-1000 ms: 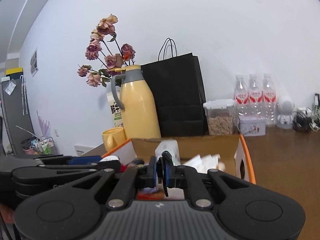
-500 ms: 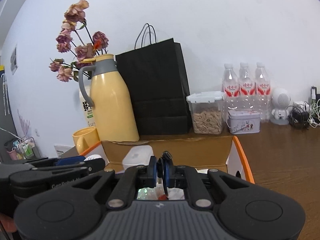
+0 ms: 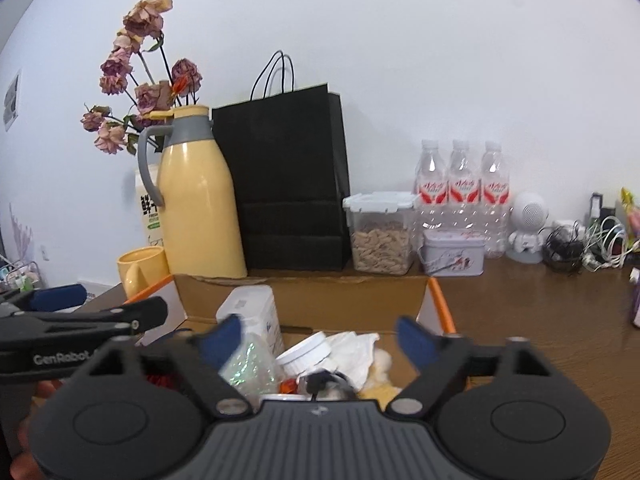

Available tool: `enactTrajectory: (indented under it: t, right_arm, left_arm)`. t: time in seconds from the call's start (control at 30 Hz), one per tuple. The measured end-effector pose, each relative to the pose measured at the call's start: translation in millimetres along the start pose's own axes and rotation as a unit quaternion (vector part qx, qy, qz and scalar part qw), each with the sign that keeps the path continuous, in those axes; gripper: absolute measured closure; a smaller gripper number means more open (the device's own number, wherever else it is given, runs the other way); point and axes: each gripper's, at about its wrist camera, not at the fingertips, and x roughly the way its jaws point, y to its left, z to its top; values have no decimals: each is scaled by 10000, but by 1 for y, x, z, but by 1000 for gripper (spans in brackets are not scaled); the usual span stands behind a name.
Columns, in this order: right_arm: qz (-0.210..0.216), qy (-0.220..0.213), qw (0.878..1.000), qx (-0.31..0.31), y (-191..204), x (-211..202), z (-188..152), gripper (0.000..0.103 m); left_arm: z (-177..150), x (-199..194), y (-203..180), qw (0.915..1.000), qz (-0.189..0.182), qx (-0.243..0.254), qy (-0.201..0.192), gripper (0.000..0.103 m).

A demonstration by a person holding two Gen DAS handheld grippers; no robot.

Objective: Organize objects
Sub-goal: 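Open both tools to drop the puck and cable into the box, then withdraw both tools from the box toward the yellow block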

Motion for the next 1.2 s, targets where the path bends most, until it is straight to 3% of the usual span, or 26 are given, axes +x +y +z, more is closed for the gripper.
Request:
enactTrajectory:
  t: [0.1,0.47,0.73,1.2]
  right_arm:
    - [-42,-36,10000,6,-1,-2,0,0]
    - [-81,-93,9999,-51,2,-14,6,0]
    - [-19,-196,9997,-138,-1,-50,15,0]
    - [-17,459,9987,-205,-33,-102,-12,0]
  left_arm:
    - [0,1,0,10000,-23,16,51,0]
    - [4,-10,1,9999,-74,-72,-55,0]
    - [11,-33,4,9999,-84,-150,-17,0]
    - [-15,-78,-9,9980,-249,140,562,0]
